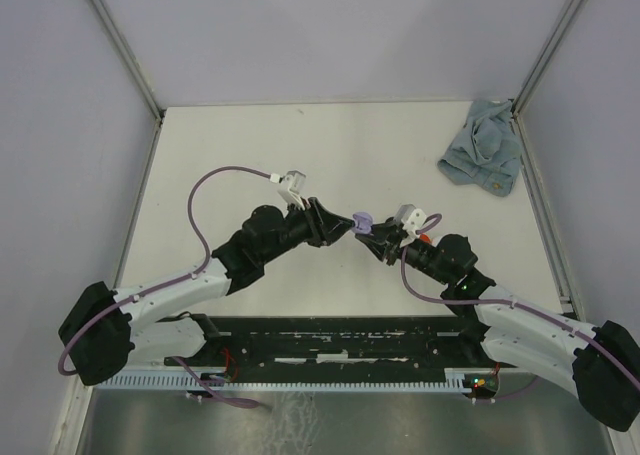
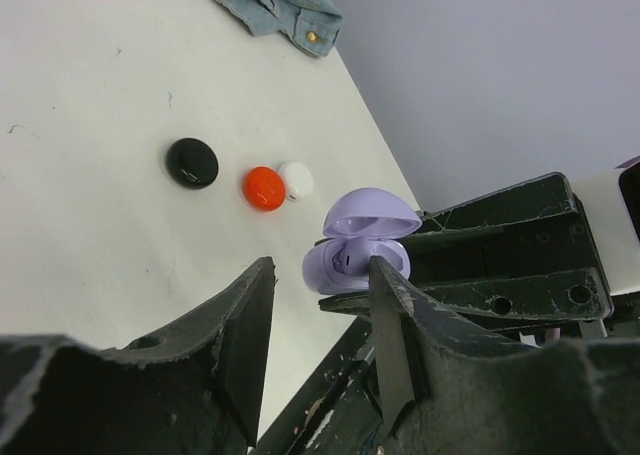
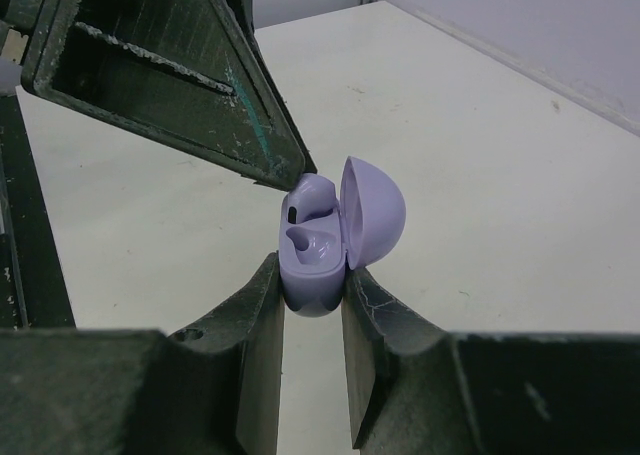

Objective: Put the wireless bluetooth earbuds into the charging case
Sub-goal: Adjust the earbud with the charging case.

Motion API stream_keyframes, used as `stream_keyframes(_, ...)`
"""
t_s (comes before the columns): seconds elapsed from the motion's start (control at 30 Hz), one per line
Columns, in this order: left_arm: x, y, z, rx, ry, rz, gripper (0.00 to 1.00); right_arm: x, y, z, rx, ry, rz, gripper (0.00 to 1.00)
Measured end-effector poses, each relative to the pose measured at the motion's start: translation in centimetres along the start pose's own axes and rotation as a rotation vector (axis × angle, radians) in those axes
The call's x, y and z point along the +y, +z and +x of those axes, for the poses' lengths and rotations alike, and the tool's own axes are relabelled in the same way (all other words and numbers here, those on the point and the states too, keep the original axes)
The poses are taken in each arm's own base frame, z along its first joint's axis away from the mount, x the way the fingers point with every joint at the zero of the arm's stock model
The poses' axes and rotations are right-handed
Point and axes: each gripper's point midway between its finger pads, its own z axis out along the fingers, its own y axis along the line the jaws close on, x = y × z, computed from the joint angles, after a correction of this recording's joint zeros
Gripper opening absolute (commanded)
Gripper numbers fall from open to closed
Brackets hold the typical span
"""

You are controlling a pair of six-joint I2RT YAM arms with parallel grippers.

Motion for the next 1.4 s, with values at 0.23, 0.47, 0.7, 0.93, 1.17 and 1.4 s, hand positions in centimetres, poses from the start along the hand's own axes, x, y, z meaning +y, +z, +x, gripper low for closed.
stream_keyframes(0.23,0.6,0.0,0.1,0.024,0.036,-0.043,0.5,-0.1,0.0,0.2,0.005,-0.001,0.004,0.06)
stream_keyframes(0.47,-1.2,0.0,-1.6,0.051,0.09,-0.048,0.44,-0.3,0.0,1.3,0.043,-0.006,0.01,0.06)
stream_keyframes(0.7,-2.1,0.4,-1.7,0.094,0.104,-0.055,0.36,-0.3,0.0,2.5,0.088,-0.011,0.012,0.06)
stream_keyframes(0.93,-0.9,1.3,0.7,0.195,0.131,-0.125,0.34,-0.4,0.0,2.8,0.098,-0.013,0.013,0.06)
stream_keyframes(1.17,-0.5,1.3,1.5,0.227,0.158,-0.15,0.34,-0.4,-0.1,3.1,0.113,-0.013,0.013,0.06)
stream_keyframes(1.4,-0.3,2.0,1.7,0.252,0.184,-0.156,0.34,-0.6,-0.2,3.4,0.126,-0.01,0.022,0.06)
